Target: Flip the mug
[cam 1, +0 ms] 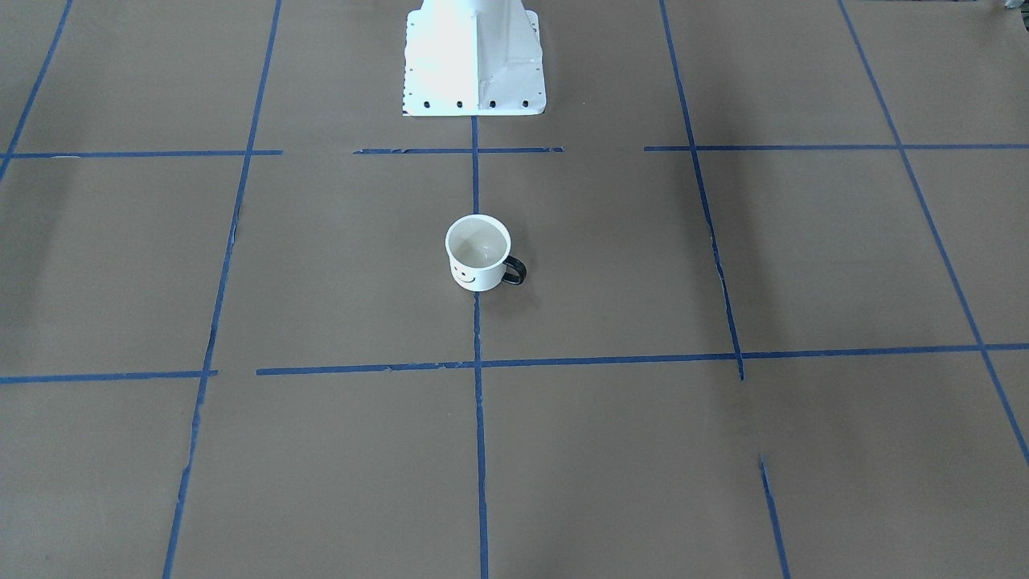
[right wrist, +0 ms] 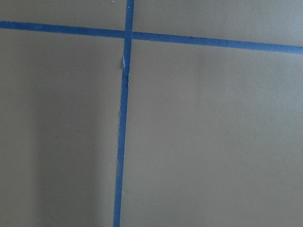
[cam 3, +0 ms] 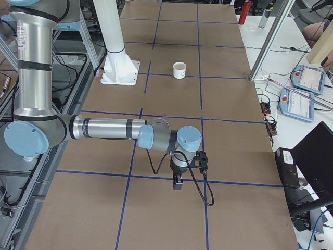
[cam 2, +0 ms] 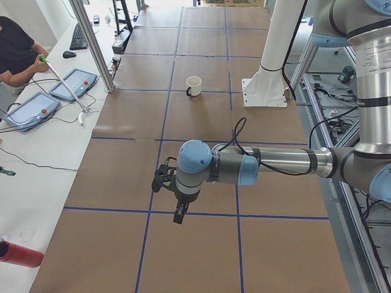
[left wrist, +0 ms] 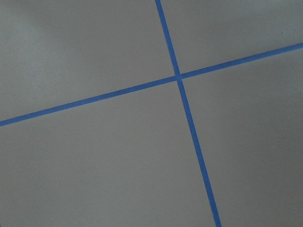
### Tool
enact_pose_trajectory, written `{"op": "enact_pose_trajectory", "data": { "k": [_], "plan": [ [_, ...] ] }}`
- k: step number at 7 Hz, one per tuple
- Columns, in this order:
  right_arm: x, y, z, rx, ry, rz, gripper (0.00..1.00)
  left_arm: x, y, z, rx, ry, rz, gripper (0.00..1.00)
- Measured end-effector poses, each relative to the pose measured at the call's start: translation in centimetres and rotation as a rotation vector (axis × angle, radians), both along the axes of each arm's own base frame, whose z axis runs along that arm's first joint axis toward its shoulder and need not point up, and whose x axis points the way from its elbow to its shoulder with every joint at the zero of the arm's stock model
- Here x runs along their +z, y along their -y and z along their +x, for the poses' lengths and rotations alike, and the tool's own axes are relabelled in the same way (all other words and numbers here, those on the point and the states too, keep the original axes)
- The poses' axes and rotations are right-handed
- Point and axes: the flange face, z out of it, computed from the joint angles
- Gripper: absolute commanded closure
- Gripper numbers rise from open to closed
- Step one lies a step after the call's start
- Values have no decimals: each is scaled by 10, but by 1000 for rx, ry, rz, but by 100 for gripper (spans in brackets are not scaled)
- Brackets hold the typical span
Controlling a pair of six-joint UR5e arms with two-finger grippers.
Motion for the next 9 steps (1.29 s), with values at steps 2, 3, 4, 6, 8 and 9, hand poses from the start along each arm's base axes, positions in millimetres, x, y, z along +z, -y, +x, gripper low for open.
{"op": "enact_pose_trajectory", "data": {
  "k": [2, 3, 4, 6, 8, 9],
  "plan": [
    [0, 0, 0, 0, 0, 0, 0, -8, 8, -1, -76, -15, -48, 0],
    [0, 0, 0, 0, 0, 0, 0, -10, 9, -1, -96, -19, -61, 0],
    [0, 0, 0, 0, 0, 0, 0, -11, 10, -1, -104, -22, -66, 0],
    [0, 0, 0, 0, 0, 0, 0, -15, 13, 4, -128, -71, -91, 0],
    [0, 0, 0, 0, 0, 0, 0, -11, 16, 7, -138, -92, -95, 0],
    [0, 0, 0, 0, 0, 0, 0, -10, 17, 7, -139, -93, -88, 0]
  ]
}}
